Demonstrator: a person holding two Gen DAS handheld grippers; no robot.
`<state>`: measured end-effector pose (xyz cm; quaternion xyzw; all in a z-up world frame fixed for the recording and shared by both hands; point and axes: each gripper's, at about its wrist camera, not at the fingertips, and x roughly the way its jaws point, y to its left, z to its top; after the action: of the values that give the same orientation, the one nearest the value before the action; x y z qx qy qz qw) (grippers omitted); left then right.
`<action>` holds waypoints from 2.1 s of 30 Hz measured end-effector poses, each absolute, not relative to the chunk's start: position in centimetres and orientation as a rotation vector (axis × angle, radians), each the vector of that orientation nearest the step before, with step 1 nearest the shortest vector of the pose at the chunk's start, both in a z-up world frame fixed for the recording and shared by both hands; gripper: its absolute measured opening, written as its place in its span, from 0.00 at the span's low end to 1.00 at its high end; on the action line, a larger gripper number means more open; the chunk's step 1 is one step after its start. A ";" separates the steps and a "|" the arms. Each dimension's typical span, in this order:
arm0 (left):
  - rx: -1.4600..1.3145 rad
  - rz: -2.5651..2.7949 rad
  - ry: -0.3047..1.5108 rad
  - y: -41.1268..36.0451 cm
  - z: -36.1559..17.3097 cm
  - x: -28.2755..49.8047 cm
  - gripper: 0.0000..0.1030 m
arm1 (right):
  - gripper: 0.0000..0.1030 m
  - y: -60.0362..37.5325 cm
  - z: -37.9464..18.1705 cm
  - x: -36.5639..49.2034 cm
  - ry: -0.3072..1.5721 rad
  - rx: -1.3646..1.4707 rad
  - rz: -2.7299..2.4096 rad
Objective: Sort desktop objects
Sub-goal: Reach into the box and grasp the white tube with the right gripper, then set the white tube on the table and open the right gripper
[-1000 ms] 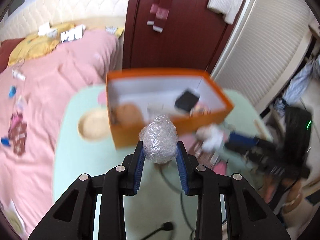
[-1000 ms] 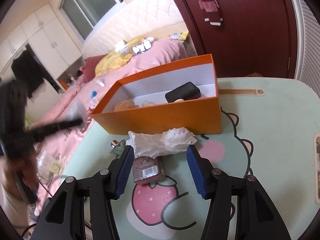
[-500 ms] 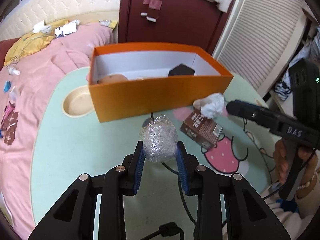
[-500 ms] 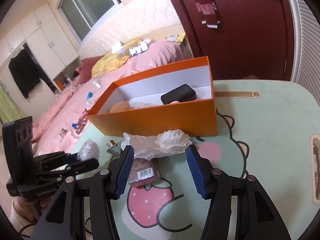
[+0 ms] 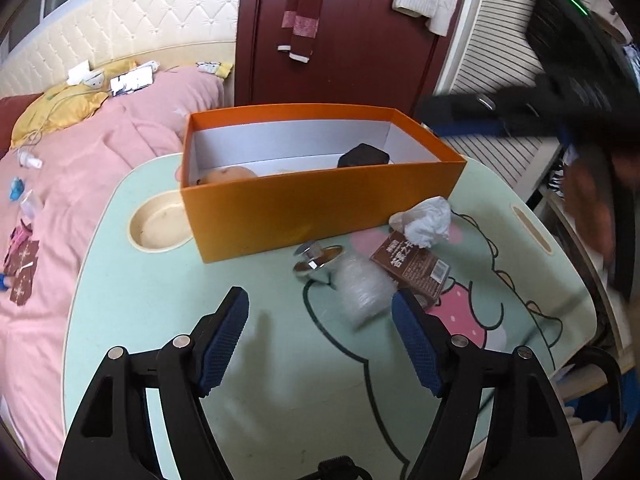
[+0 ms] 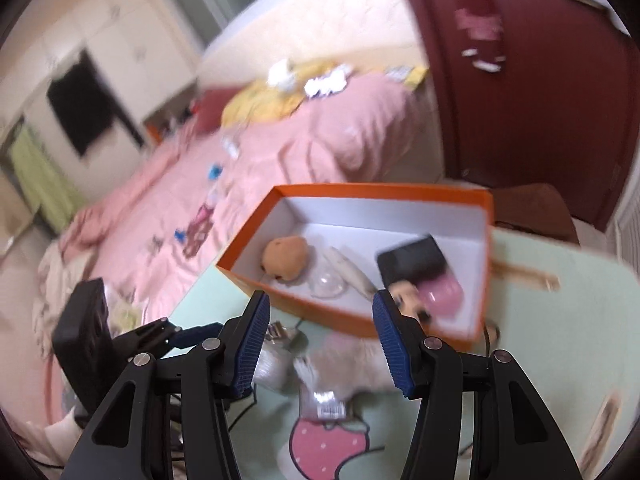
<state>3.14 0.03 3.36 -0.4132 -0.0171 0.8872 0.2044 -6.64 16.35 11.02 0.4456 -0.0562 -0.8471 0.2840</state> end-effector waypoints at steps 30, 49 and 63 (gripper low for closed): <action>-1.203 2.441 -0.289 -2.9 1.5 3.0 0.72 | 0.18 5.9 2.4 -19.1 0.661 1.652 -1.737; -1.271 2.434 -0.325 -4.4 2.2 1.9 0.72 | 0.18 14.5 7.9 -4.9 0.158 1.582 -1.961; -1.202 2.429 -0.179 -2.1 8.3 -3.6 0.72 | 0.35 18.2 3.7 -2.1 -0.073 1.540 -2.321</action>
<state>-3.61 -2.14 8.33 -0.4327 -0.0644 0.8741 0.2111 -2.14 18.22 3.74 0.5440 -0.0260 -0.8199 0.1764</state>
